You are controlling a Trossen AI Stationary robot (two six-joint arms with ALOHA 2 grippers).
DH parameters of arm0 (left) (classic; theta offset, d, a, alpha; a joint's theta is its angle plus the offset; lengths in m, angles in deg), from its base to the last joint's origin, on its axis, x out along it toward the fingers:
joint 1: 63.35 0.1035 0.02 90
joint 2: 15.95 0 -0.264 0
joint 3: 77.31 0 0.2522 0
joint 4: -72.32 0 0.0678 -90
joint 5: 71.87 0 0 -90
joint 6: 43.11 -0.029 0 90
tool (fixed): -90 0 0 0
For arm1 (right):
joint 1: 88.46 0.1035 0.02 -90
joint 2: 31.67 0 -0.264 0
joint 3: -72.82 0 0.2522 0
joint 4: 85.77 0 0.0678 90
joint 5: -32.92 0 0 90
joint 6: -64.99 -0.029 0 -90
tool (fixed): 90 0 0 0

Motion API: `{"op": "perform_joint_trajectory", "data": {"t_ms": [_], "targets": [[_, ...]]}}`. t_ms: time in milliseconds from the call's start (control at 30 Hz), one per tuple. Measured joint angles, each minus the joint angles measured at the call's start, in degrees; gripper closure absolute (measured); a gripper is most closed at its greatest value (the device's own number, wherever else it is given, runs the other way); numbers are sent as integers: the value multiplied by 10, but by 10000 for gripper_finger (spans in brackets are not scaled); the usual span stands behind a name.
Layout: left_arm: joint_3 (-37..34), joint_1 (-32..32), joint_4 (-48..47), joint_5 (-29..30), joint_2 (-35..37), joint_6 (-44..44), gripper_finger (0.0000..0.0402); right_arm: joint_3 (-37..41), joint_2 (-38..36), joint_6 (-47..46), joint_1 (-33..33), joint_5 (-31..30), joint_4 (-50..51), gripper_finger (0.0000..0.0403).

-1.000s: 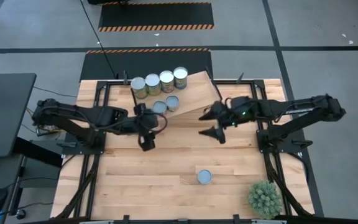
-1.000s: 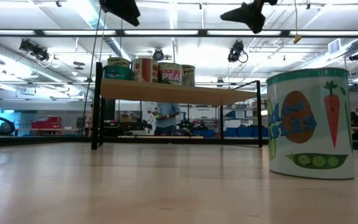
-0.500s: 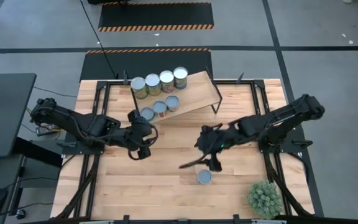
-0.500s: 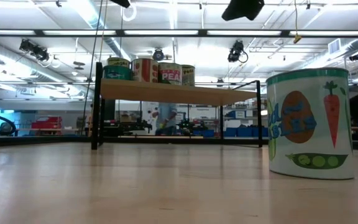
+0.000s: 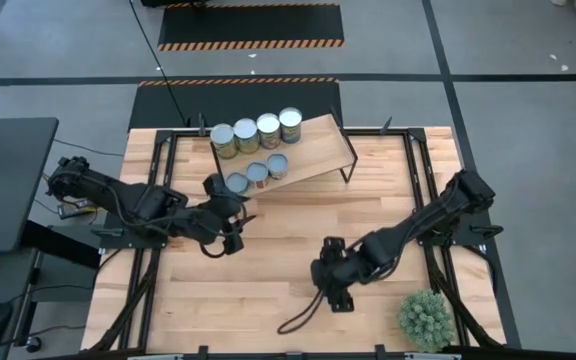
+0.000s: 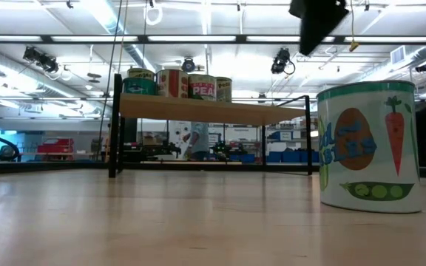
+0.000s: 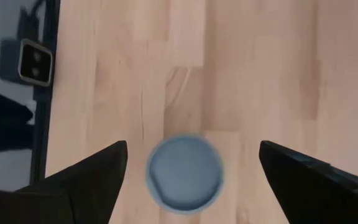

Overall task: Pick and place cans onto a shelf
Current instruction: Put the canned mixed vegetables on the shelf

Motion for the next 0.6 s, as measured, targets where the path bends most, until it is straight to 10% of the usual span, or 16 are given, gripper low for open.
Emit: {"op": "perform_joint_trajectory", "data": {"t_ms": [600], "targets": [[0, 0, 16, 13, 9, -1, 189, 8, 54, 24, 29, -32, -2, 20]]}}
